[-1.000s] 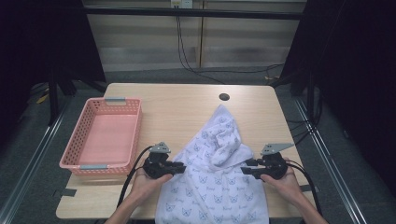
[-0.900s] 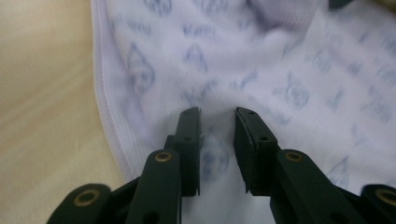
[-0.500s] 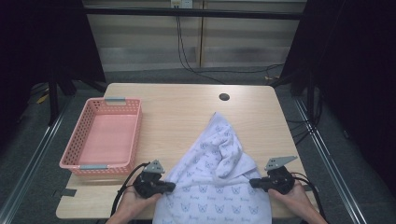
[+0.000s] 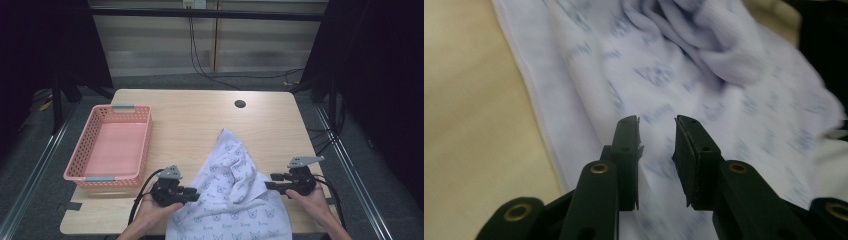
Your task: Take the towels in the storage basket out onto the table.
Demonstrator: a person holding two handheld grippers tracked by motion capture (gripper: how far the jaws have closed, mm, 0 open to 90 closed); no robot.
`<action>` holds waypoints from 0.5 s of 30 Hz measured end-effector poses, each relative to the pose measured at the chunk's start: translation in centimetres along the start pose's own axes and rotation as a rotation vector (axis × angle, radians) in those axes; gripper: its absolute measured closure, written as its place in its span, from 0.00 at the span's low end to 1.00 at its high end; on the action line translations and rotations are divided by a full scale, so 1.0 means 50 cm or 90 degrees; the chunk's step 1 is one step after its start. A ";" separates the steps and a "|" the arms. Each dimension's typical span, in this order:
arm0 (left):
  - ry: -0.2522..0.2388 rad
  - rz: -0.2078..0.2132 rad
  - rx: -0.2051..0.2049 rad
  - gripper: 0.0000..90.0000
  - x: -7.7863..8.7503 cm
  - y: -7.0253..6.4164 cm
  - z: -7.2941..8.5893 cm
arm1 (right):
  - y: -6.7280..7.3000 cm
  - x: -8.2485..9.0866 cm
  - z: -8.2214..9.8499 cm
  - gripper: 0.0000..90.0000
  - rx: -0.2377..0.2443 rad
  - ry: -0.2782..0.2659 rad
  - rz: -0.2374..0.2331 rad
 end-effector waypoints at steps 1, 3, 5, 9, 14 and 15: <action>-0.002 0.007 0.005 0.79 -0.012 0.005 -0.008 | -0.003 -0.010 0.000 0.58 -0.006 0.004 -0.006; -0.001 -0.007 -0.001 0.79 -0.033 0.018 -0.015 | -0.005 -0.026 0.003 0.58 -0.012 0.018 -0.017; 0.029 -0.023 -0.009 0.80 -0.045 0.030 -0.002 | -0.004 -0.034 0.003 0.77 -0.003 0.021 -0.021; 0.041 -0.035 -0.012 0.83 -0.031 0.035 0.016 | -0.024 -0.001 -0.043 0.97 -0.013 -0.054 -0.001; 0.038 -0.038 -0.005 0.83 -0.004 0.034 0.033 | -0.067 0.046 -0.099 0.98 -0.026 -0.118 0.042; 0.039 -0.039 -0.003 0.83 -0.001 0.033 0.035 | -0.067 0.046 -0.099 0.98 -0.026 -0.118 0.042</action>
Point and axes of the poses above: each handheld gripper's, and its own axes: x roughly backward along the jaws, z roughly out of its underside, y roughly to its left, the point moved 10 cm from there along -x, roughly forward along the jaws, and after that the axes turned 9 degrees about -y, right-handed, at the moved point
